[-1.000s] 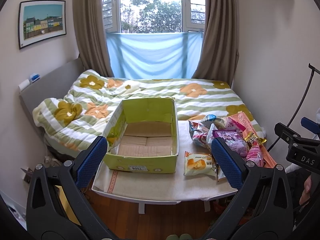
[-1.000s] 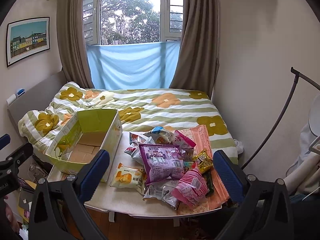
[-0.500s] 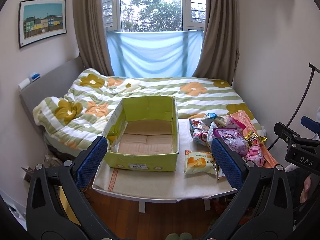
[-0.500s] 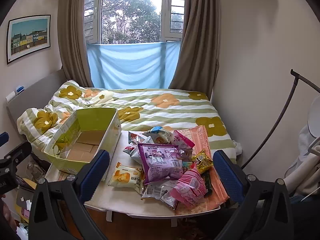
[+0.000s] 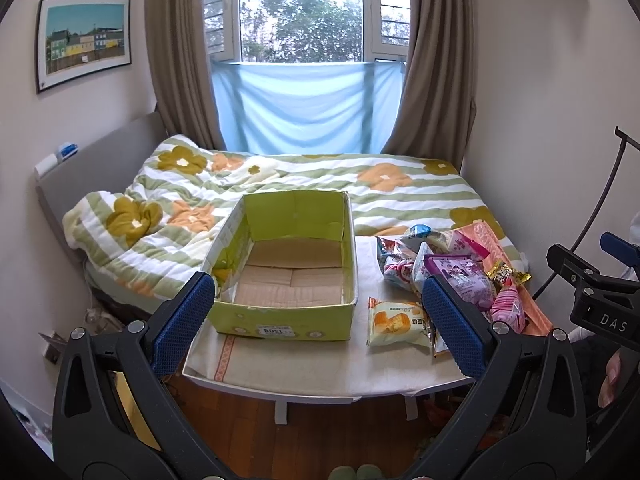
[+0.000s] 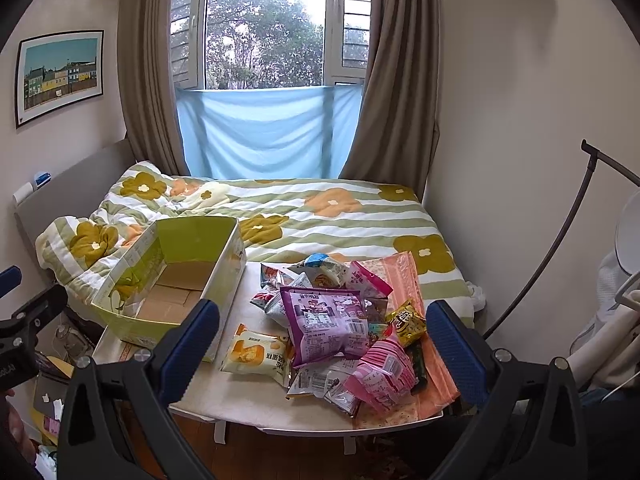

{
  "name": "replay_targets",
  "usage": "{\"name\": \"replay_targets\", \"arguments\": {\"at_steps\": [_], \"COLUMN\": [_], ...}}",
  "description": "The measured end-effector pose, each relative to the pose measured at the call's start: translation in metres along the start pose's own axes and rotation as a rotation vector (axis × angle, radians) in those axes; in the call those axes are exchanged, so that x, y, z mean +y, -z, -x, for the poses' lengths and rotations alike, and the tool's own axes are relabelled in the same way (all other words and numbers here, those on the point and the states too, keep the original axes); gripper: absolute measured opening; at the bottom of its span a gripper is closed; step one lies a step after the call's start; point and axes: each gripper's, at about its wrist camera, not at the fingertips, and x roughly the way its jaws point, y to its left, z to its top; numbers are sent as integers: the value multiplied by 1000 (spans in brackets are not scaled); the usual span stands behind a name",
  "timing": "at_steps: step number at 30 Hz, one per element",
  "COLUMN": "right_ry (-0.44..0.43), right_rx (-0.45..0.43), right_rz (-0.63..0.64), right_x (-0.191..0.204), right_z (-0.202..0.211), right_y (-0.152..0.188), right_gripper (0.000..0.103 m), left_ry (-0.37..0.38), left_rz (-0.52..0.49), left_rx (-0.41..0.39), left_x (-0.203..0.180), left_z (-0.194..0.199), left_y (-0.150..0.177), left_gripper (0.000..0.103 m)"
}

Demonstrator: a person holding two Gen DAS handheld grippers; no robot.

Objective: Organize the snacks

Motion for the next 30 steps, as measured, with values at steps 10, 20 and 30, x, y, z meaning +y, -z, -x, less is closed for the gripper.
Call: {"name": "replay_targets", "arguments": {"at_steps": [10, 20, 30], "right_ry": [28, 97, 44], "right_rx": [34, 151, 336], "right_rz": [-37, -78, -181], "right_x": [-11, -52, -105], "right_z": [1, -39, -119], "right_y": [4, 35, 77], "right_gripper": [103, 103, 103], "left_ry": [97, 309, 439], "left_rz": [-13, -157, -146], "left_rx": [74, 176, 427], "left_x": [-3, -71, -146], "left_z": [-18, -96, -193], "left_y": [-13, -20, 12], "left_gripper": [103, 103, 103]}}
